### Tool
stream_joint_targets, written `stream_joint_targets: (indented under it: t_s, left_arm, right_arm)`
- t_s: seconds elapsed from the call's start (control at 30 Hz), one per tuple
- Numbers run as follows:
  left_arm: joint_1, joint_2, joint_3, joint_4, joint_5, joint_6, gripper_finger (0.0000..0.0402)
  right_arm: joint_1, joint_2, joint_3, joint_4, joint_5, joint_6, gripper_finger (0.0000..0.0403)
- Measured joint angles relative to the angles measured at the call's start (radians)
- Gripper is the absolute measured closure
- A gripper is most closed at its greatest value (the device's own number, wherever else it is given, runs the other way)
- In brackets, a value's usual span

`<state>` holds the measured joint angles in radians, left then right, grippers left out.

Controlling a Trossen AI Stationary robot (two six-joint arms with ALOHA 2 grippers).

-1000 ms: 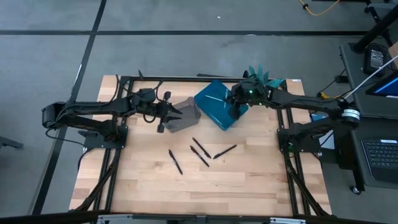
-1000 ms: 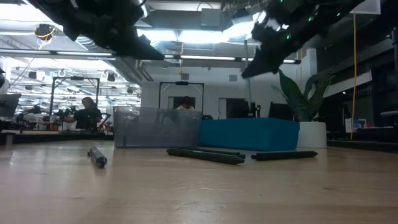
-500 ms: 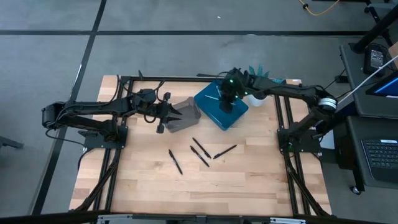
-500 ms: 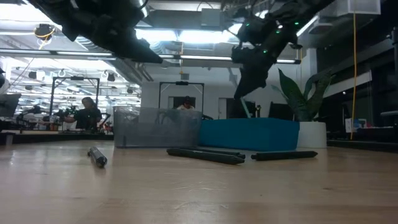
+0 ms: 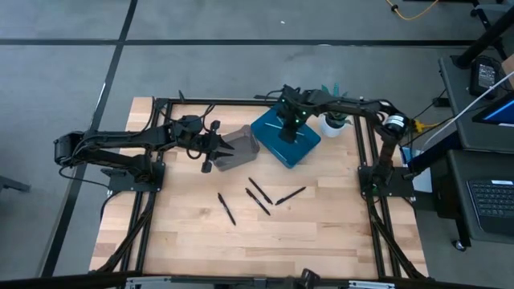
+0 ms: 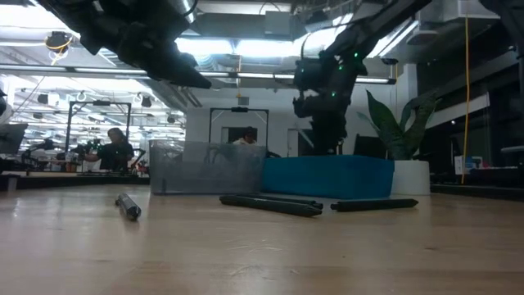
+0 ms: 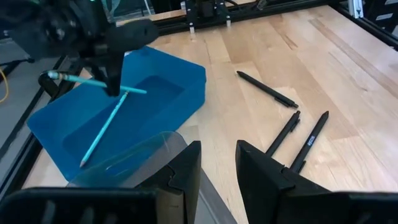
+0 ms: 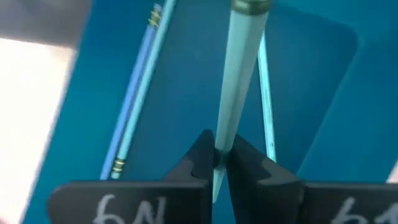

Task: Sort pens & pencils
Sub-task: Put the light blue pencil into the blue bin, then put the black pen into the black bin

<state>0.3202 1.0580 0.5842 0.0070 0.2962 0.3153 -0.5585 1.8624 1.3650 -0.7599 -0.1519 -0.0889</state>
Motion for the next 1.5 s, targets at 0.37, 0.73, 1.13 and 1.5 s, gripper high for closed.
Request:
stream_joint_targets:
  t_s: [0.37, 0.73, 1.13, 1.5]
  left_arm:
    - [0.000, 0.000, 0.000, 0.000, 0.000, 0.000, 0.0308]
    - [0.000, 0.000, 0.000, 0.000, 0.000, -0.012, 0.0308]
    - [0.000, 0.000, 0.000, 0.001, 0.000, -0.047, 0.0308]
    - [0.000, -0.016, 0.000, 0.096, 0.000, -0.072, 0.0308]
  right_arm:
    - [-0.035, 0.047, 0.003, -0.010, -0.061, 0.001, 0.0331]
    - [-0.035, 0.056, 0.002, 0.032, -0.068, -0.012, 0.0261]
    - [-0.035, 0.054, 0.002, 0.074, -0.086, -0.021, 0.0259]
    - [0.001, -0.082, 0.002, 0.083, -0.236, -0.047, 0.0258]
